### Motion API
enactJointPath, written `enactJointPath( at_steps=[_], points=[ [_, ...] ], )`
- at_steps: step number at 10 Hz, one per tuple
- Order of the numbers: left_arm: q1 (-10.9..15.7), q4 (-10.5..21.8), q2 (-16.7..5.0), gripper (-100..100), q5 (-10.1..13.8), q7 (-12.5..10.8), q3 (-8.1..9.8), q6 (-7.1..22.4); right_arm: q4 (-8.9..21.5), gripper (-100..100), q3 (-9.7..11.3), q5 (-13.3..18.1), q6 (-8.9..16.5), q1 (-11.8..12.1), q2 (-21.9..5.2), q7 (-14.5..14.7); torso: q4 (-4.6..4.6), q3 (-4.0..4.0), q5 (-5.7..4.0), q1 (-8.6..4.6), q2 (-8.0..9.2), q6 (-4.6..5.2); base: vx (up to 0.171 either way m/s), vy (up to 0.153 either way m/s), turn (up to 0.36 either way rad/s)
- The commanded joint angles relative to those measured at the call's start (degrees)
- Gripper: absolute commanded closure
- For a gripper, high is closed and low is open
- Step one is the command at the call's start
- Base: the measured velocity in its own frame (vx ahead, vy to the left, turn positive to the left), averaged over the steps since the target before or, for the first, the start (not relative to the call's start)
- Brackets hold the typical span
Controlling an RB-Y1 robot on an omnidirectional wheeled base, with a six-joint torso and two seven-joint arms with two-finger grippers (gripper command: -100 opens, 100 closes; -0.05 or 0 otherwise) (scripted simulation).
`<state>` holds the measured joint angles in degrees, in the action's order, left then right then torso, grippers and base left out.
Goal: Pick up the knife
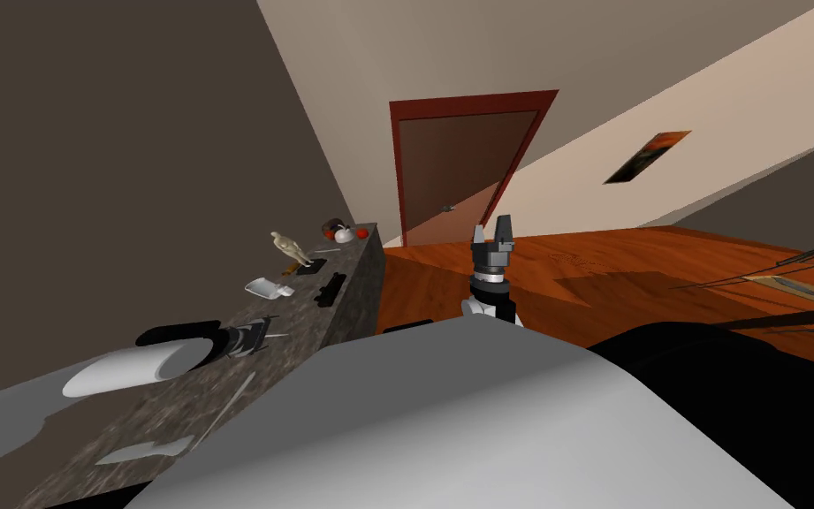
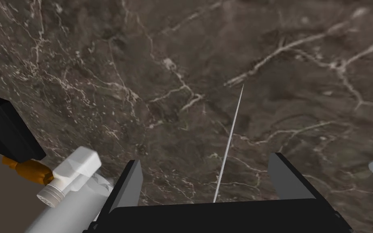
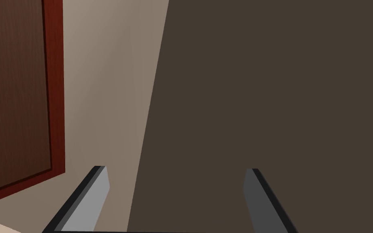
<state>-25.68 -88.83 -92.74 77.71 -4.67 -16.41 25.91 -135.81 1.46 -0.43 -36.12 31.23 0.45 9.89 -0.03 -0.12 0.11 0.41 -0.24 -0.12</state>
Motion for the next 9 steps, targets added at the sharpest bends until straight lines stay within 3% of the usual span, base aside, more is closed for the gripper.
enactJointPath(
  at_steps=[1,3,4,7,9],
  points=[
    [-0.1,1.4,-0.5,-100,1.9,1.1,-0.56,0.7,0.0,0,0.0,0.0,0.0,0.0,0.0,0.0,0.00,0.00,0.00,0.00,0.00,0.00,0.003,0.063,-0.116],
    [-1.5,4.4,-2.7,-100,5.4,1.6,-2.33,3.0,0.0,0,0.0,0.0,0.0,0.0,0.0,0.0,0.00,-0.01,0.01,0.02,-0.02,-0.02,0.003,0.077,-0.266],
    [-1.5,4.4,-2.7,-100,5.4,1.6,-2.33,3.0,0.0,0,0.0,0.0,0.0,0.0,0.0,0.0,-0.01,-0.01,0.03,0.10,-0.02,0.00,0.000,0.085,-0.124],
    [-3.5,7.5,-4.6,-100,9.3,2.2,-4.68,5.6,0.0,0,0.0,0.0,0.0,0.0,0.0,0.0,-0.01,-0.04,0.04,0.14,-0.06,-0.01,0.005,0.094,-0.209],
    [-4.1,8.1,-4.9,-100,10.3,2.4,-5.30,6.2,0.0,0,0.0,0.0,0.0,0.0,0.0,0.0,0.00,-0.02,0.04,0.07,-0.04,-0.08,0.000,0.064,-0.081]
  ],
)
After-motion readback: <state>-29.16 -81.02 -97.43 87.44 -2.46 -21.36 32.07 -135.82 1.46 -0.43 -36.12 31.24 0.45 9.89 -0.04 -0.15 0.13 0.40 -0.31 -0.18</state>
